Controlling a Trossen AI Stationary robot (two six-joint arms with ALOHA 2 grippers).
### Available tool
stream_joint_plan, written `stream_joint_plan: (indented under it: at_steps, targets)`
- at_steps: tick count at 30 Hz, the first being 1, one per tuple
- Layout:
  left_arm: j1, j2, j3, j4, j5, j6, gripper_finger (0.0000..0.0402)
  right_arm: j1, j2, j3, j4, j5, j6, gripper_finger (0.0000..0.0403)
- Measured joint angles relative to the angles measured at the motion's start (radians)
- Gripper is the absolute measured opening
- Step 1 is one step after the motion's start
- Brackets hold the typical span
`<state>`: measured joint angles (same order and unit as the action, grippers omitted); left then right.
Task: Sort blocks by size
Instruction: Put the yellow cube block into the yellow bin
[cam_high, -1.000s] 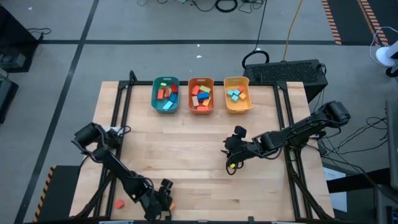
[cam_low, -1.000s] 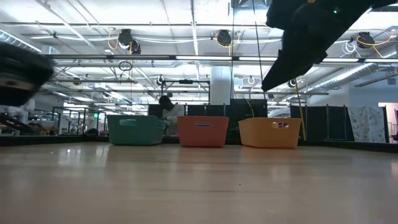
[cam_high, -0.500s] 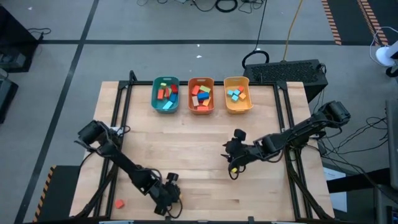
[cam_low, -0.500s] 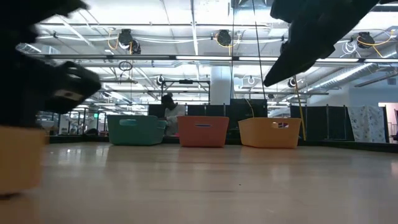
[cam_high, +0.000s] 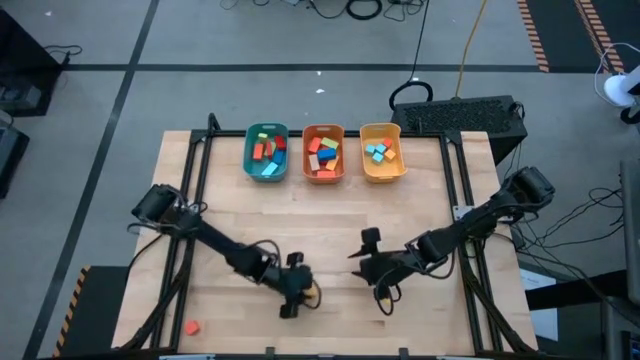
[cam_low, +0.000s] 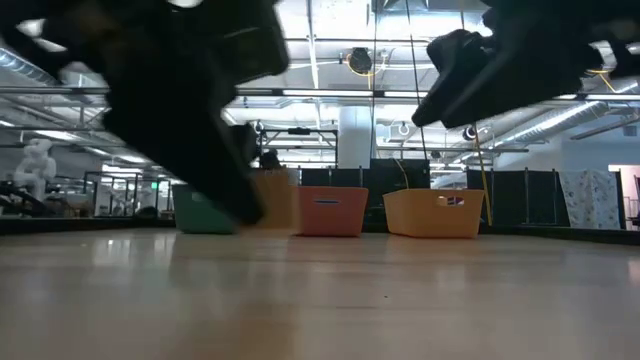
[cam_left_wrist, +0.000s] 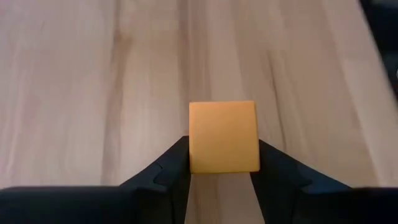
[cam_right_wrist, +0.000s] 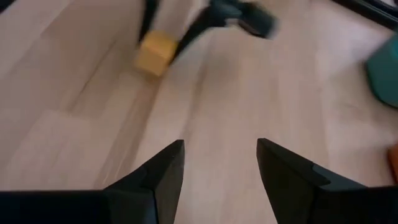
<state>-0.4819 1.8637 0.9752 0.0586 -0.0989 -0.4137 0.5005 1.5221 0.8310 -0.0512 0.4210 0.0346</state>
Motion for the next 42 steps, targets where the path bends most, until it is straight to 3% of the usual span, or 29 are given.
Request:
stream_joint_plan:
  at_steps: [7,12,19,30,34,42]
  targets:
    - [0.114,0.0,0.0,0.151,0.131,-0.01,0.0144,0.013,0.071,0.0,0.055,-0.028,-0.164,0.0187]
    - [0.184,0.0,0.0,0.238,0.225,-0.053,0.0144,0.013,0.128,0.0,0.165,0.069,-0.299,0.0187]
    - [0.241,0.0,0.0,0.25,0.237,-0.054,0.0145,0.018,0.171,0.0,0.3,0.077,-0.452,0.0198]
    - [0.271,-0.001,0.0,0.381,0.285,-0.088,0.0145,0.019,0.182,0.0,0.321,0.134,-0.482,0.0234]
    - [0.273,-0.001,0.0,0.386,0.305,-0.112,0.0145,0.018,0.182,0.0,0.333,0.159,-0.488,0.0212]
    - [0.274,-0.001,0.0,0.381,0.316,-0.191,0.0155,0.017,0.182,0.0,0.329,0.161,-0.483,0.0116]
